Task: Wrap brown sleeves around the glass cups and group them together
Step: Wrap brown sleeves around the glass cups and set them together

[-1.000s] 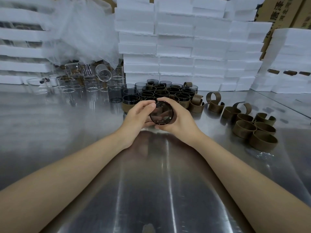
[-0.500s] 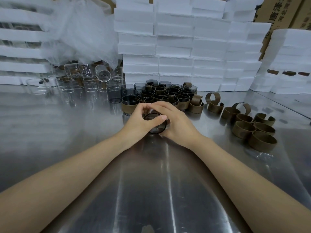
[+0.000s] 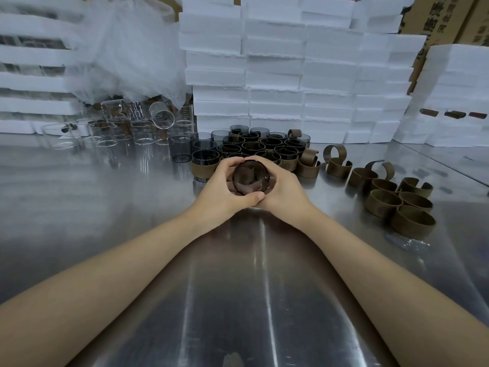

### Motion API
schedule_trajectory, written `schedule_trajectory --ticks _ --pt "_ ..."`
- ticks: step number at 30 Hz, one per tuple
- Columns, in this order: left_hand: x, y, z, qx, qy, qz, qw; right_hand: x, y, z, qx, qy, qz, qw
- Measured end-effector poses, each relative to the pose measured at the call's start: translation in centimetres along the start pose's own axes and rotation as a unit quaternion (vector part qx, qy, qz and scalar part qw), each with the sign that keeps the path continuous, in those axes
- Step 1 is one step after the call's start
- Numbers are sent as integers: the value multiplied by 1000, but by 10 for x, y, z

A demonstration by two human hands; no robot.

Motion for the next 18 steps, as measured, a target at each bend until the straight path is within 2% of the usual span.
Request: schedule_trajectory --ticks 5,12,18 --pt "-2 2 -1 -8 -7 -5 1000 3 10 0 -51 29 41 997" --pt "-2 2 1 -6 -18 -29 999 4 8 -1 -61 29 74 995" --pt "9 3 2 -26 43 103 993 1 13 -6 -112 32 106 988"
Point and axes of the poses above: each hand's wrist, its own z-axis towards the middle knuckle, its own x-axis out of the back of the hand, y = z × x, the point moved 7 cm from there along z, towards the middle knuckle, and after that the axes turned 15 degrees about x, right-handed, at the moved point
